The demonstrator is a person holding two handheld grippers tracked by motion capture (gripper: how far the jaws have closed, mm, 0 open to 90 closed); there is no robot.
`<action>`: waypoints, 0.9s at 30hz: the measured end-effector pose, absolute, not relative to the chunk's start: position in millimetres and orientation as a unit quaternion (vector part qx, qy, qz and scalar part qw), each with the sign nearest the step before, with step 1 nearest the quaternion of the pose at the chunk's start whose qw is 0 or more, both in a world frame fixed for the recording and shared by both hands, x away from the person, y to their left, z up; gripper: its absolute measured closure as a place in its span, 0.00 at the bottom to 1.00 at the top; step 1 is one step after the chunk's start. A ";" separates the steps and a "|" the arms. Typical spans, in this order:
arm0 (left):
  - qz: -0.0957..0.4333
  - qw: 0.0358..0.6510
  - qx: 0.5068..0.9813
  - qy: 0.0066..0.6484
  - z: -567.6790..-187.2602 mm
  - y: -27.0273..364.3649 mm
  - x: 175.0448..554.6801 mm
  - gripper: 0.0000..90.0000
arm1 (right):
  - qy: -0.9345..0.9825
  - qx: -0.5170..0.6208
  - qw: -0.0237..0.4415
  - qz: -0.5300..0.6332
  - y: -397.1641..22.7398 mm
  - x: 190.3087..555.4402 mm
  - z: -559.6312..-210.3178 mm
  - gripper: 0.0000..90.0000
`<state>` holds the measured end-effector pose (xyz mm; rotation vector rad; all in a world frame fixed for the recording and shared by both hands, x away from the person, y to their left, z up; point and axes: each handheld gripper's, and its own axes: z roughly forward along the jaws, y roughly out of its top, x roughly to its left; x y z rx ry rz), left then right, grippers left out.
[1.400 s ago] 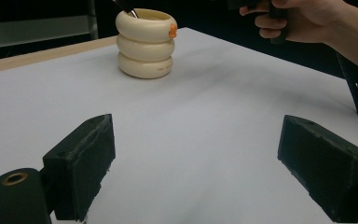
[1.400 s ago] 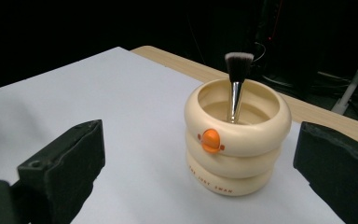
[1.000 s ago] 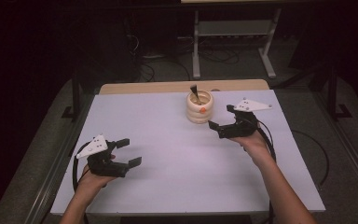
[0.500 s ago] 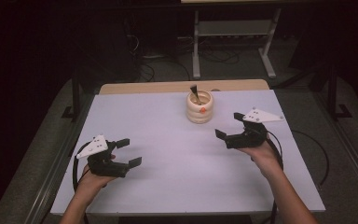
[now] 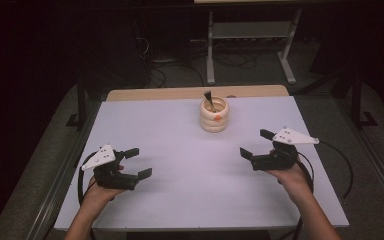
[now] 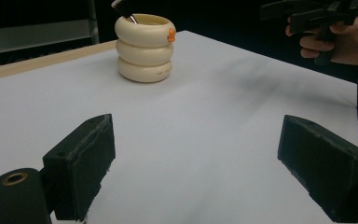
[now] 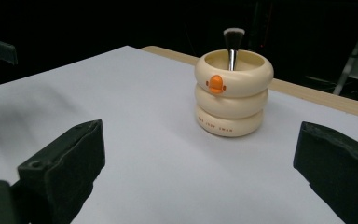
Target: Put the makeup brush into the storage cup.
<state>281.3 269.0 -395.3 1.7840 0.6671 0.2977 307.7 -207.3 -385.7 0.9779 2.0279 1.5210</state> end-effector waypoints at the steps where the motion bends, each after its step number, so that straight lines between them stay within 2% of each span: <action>1: 0.127 0.570 0.760 0.283 -395.9 269.3 281.5 0.12 | 0.728 0.355 0.209 0.548 -208.3 306.1 -386.4 0.01; 19: 0.131 0.573 0.758 0.283 -394.8 271.6 281.1 0.12 | 0.718 0.371 0.216 0.548 -229.8 281.3 -403.1 0.01; 27: 0.132 0.573 0.759 0.281 -395.9 271.5 281.1 0.12 | 0.714 0.374 0.216 0.551 -235.3 280.9 -405.6 0.01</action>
